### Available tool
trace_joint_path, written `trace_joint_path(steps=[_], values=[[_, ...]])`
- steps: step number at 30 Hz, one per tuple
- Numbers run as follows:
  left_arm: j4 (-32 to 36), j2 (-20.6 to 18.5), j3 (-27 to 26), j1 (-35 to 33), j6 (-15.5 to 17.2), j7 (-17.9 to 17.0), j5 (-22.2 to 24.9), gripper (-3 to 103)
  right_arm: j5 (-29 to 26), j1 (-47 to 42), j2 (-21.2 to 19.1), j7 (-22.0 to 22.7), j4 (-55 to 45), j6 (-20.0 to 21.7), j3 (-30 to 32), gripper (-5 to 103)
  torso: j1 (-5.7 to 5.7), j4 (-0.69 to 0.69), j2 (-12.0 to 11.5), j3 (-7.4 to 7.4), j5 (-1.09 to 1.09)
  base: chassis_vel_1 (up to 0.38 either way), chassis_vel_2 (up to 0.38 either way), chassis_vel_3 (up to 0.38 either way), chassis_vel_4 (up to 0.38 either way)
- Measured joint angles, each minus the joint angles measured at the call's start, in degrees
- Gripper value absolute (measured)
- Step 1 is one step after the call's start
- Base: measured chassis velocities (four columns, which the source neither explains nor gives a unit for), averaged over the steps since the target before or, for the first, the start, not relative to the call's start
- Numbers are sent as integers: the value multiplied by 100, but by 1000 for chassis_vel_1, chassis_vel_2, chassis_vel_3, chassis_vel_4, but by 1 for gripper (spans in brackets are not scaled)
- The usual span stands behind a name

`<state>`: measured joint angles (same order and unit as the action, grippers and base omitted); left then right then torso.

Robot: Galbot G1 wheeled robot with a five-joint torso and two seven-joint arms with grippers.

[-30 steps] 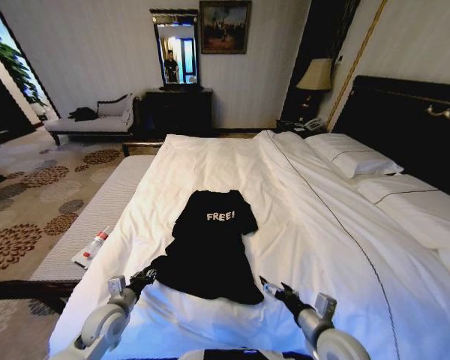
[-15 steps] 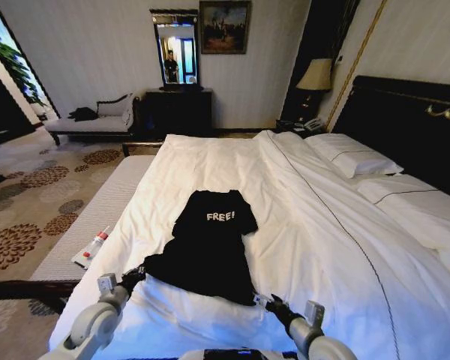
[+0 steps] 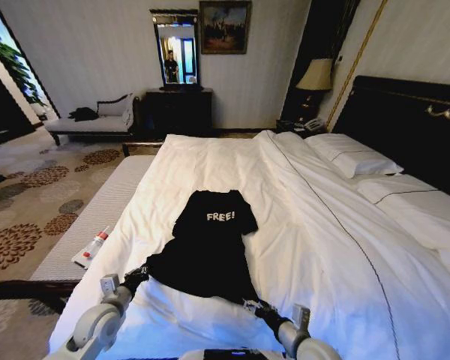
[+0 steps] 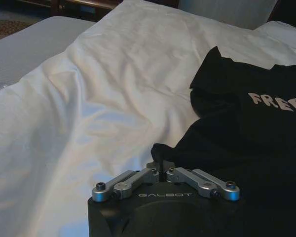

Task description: Fold the clothes on the bed.

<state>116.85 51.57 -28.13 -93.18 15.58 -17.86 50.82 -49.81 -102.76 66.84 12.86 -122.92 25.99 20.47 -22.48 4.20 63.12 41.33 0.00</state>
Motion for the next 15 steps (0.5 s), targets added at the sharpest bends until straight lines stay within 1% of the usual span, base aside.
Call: trace_joint_path(steps=[1, 2, 3, 5, 9, 10, 12, 13, 15], values=[[0, 0, 0, 0, 0, 0, 0, 1, 0, 0, 0, 0, 0, 0, 0, 80, 0, 0, 0, 0, 0, 0, 0, 0, 0], [16, 2, 8, 3, 2, -9, -5, 1, -49, 13, -7, 1, 1, 16, -6, 70, 0, 0, 0, 0, 0, 0, 0, 0, 0], [22, 7, 16, 4, 3, -12, -15, 1, -69, 16, -10, 2, -1, 22, -10, 64, 0, 0, 0, 0, 0, 0, 0, 0, 0], [26, 13, 24, 4, 4, -18, -23, 1, -80, 16, -13, 3, -7, 25, -11, 64, 0, 0, 0, 0, 0, 0, 0, 0, 0], [33, 55, 50, -22, 4, -21, -80, 1, -90, 8, -26, 23, -34, 30, -7, 42, 0, 0, 0, 0, 0, 0, 0, 0, 0], [33, 55, 50, -22, 4, -21, -80, 1, -90, 8, -26, 23, -34, 30, -7, 42, 0, 0, 0, 0, 0, 0, 0, 0, 0], [35, 68, 52, -46, 2, -21, -107, 1, -98, -7, -32, 25, -64, 36, -1, 32, 0, 0, 0, 0, 0, 0, 0, 0, 0], [36, 72, 54, -59, -1, -20, -121, 1, -100, -15, -34, 25, -78, 40, 1, 32, 0, 0, 0, 0, 0, 0, 0, 0, 0], [40, 77, 54, -88, -16, -20, -148, 1, -102, -29, -34, 29, -101, 44, 2, 21, 0, 0, 0, 0, 0, 0, 0, 0, 0]])
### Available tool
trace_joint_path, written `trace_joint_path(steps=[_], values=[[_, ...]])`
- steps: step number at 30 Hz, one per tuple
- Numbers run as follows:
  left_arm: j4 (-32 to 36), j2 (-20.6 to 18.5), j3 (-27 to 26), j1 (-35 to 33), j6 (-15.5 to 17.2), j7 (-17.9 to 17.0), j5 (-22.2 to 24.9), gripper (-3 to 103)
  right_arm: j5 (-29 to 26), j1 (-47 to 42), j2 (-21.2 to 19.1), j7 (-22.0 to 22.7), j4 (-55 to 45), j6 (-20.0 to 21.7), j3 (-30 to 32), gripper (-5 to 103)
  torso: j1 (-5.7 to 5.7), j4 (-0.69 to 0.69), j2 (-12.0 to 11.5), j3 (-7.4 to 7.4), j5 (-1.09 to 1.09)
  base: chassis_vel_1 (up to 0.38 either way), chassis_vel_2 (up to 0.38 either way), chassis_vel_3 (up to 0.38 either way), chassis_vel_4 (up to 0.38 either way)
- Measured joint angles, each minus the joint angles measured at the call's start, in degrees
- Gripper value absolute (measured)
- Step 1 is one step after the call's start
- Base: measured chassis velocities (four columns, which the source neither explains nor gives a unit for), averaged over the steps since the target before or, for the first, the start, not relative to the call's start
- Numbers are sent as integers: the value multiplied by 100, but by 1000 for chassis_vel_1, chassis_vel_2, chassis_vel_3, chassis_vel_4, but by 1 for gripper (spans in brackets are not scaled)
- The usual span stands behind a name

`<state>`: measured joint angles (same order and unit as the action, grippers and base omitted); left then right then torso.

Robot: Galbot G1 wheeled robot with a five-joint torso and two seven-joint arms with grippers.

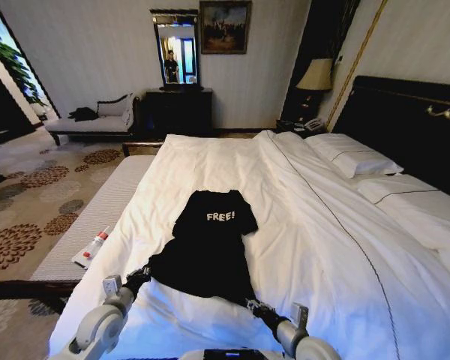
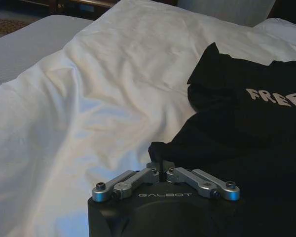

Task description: Fold the clothes on the bed.

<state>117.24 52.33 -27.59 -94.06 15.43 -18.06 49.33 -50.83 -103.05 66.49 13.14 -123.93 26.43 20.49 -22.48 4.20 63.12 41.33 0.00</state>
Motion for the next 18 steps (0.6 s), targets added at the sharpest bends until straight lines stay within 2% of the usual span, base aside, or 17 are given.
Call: trace_joint_path(steps=[1, 3, 4, 6, 12, 16, 18], values=[[0, 0, 0, 0, 0, 0, 0, 1, 0, 0, 0, 0, 0, 0, 0, 21, 0, 0, 0, 0, 0, 0, 0, 0, 0], [11, 2, 0, -25, -12, 2, -18, 1, 0, -18, 0, 5, -20, 1, 2, 10, 0, 0, 0, 0, 0, 0, 0, 0, 0], [17, 2, 0, -35, -17, 2, -26, 1, 0, -30, -3, 7, -34, 1, 5, 10, 0, 0, 0, 0, 0, 0, 0, 0, 0], [43, 6, -5, -64, -23, 2, -40, 1, 0, -62, -23, 19, -71, 3, 22, 2, 0, 0, 0, 0, 0, 0, 0, 0, 0], [152, 38, -70, -258, -49, -7, -138, 1, -13, -165, -146, 121, -207, 74, 117, 0, 0, 1, 0, 0, 0, 0, 0, 0, 0], [318, 235, -179, -847, -120, 24, -424, 1, -19, -345, -374, 286, -410, 220, 184, 0, 0, -1, 0, 0, 0, 0, 0, 0, 0], [330, 247, -186, -884, -123, 26, -437, 1, -19, -350, -379, 291, -416, 226, 185, 0, 0, 0, 0, 0, 0, 0, 0, 0, 0]])
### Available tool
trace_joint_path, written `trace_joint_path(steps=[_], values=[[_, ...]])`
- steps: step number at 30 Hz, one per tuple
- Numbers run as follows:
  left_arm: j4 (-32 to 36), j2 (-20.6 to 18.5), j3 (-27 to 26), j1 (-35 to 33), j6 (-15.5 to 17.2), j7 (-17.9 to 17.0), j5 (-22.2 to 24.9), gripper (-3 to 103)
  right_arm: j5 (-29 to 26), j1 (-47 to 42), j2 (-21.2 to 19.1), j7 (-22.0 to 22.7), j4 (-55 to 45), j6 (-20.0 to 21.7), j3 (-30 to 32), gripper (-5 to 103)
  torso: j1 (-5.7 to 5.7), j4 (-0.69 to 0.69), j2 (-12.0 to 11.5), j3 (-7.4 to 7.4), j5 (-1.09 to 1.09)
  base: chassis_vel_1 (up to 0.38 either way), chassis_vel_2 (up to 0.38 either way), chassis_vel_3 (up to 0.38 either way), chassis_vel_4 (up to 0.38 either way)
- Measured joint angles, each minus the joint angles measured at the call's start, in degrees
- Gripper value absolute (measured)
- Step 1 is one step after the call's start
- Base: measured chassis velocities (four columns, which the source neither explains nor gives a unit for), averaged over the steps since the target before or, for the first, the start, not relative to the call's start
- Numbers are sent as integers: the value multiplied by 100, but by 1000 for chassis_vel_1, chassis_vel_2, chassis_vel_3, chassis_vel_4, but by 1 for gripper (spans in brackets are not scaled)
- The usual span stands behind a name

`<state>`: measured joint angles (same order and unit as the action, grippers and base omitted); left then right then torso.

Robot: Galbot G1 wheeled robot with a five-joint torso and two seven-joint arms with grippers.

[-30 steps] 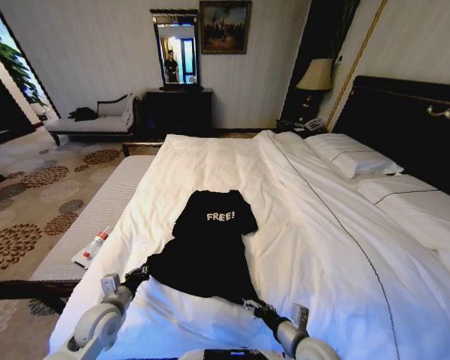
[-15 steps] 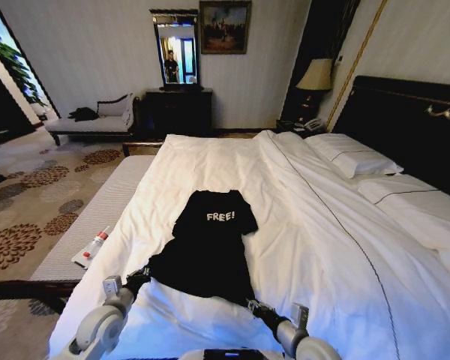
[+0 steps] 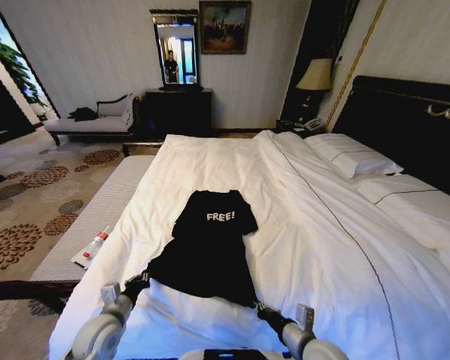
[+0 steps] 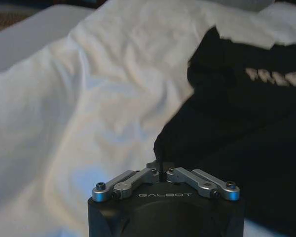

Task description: Fold the clothes on the bed.

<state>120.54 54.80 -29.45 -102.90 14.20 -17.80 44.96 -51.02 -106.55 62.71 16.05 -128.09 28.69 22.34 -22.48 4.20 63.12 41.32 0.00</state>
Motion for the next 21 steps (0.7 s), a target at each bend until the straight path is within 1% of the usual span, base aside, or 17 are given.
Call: trace_joint_path(steps=[1, 3, 4, 8, 9, 14, 15, 19, 20, 21], values=[[138, 96, -67, -317, -21, 11, -91, 1, 4, -119, -98, 110, -128, 153, 25, 0, 0, -1, 0, 0, 0, 0, 0, 0, 0], [318, 179, -199, -621, -34, 20, -152, 1, 24, -237, -168, 197, -258, 267, 56, 0, 1, 1, 1, 0, 0, 0, 0, 0, 0], [318, 179, -199, -621, -34, 20, -152, 1, 24, -237, -168, 197, -258, 267, 56, 0, 1, 1, 1, 0, 0, 0, 0, 0, 0], [552, 262, -526, -1104, -90, 17, -228, 1, 111, -439, -242, 387, -440, 488, 116, 0, 1, 1, 0, 0, 0, 0, 0, 0, 0], [552, 262, -526, -1104, -90, 17, -228, 1, 111, -439, -242, 387, -440, 488, 116, 0, 1, 1, 0, 0, 0, 0, 0, 0, 0], [846, 332, -899, -1771, -230, 48, -360, 1, 450, -654, -246, 453, -503, 686, 126, 0, 1, 1, 0, 0, 0, 0, 0, 0, 0], [846, 332, -899, -1771, -230, 48, -360, 1, 450, -654, -246, 453, -503, 686, 126, 0, 1, 1, 0, 0, 0, 0, 0, 0, 0], [934, 409, -987, -2436, -484, 181, -645, 1, 584, -793, -225, 593, -517, 850, 93, 0, 1, 0, 0, 0, 0, 0, 0, 0, 0], [934, 409, -987, -2436, -484, 181, -645, 1, 584, -793, -225, 593, -517, 850, 93, 0, 1, 0, 0, 0, 0, 0, 0, 0, 0], [943, 426, -985, -2587, -551, 204, -729, 1, 638, -844, -228, 593, -528, 884, 85, 0, 1, 0, 1, 0, 0, 0, 0, 0, 0]])
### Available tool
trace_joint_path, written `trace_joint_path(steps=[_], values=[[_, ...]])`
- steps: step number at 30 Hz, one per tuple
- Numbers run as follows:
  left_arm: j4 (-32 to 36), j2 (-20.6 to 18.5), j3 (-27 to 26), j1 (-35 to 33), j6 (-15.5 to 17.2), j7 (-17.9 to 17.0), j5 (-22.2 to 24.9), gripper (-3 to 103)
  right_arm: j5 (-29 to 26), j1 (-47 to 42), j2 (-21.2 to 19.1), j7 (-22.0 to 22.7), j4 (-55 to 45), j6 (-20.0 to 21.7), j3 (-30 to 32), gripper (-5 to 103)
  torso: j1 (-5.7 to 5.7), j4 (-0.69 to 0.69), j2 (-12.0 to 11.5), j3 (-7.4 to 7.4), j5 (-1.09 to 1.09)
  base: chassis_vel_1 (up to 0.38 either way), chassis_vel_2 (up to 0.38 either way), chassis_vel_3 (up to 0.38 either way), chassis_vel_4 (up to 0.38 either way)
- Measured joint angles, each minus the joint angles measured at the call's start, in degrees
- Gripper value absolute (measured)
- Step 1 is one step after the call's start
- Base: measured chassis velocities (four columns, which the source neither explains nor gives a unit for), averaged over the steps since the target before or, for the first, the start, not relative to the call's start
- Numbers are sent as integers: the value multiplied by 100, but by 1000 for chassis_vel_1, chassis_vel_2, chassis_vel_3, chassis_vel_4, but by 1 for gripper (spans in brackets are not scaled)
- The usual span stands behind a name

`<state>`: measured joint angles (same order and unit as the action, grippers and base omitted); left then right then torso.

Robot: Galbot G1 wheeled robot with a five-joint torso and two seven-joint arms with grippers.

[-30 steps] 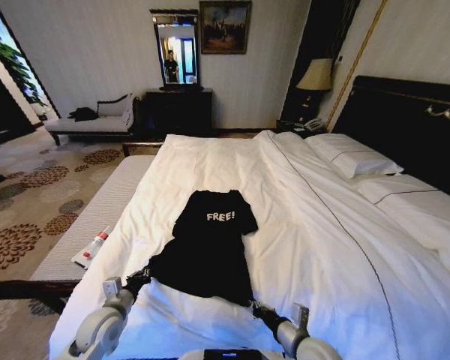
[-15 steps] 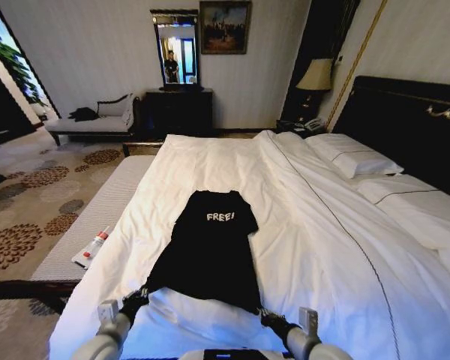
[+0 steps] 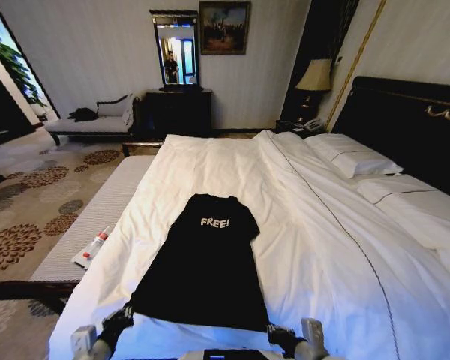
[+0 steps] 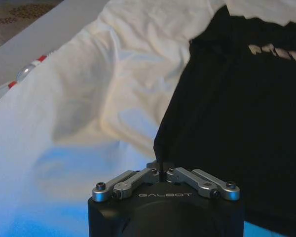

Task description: Fold the clothes on the bed.

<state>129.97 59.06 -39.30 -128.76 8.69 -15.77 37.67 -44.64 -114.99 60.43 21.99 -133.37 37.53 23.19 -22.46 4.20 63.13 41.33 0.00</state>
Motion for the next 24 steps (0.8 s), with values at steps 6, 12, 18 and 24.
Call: trace_joint_path(steps=[6, 12, 18, 24], values=[[-62, 62, 108, -400, -287, 29, -325, 1, 124, -173, -33, 3, -92, 117, -20, 0, 0, 0, 0, 0, 0, 0, 0, 0, 0], [-147, 53, 128, -576, -465, 35, -389, 1, 108, -143, -63, 29, -57, 147, -20, 0, -1, 0, 0, 0, 0, 0, 0, 0, 0], [-284, 65, 243, -481, -504, 25, -405, 1, 102, -63, -27, 39, 31, 132, -74, 0, -1, 0, 0, 0, 0, 0, 0, 0, 0], [-368, 102, 577, -133, -430, -133, -424, 1, 112, 17, 27, 19, 113, 34, -126, 0, -1, -1, 0, 0, 0, 0, 0, 0, 0]])
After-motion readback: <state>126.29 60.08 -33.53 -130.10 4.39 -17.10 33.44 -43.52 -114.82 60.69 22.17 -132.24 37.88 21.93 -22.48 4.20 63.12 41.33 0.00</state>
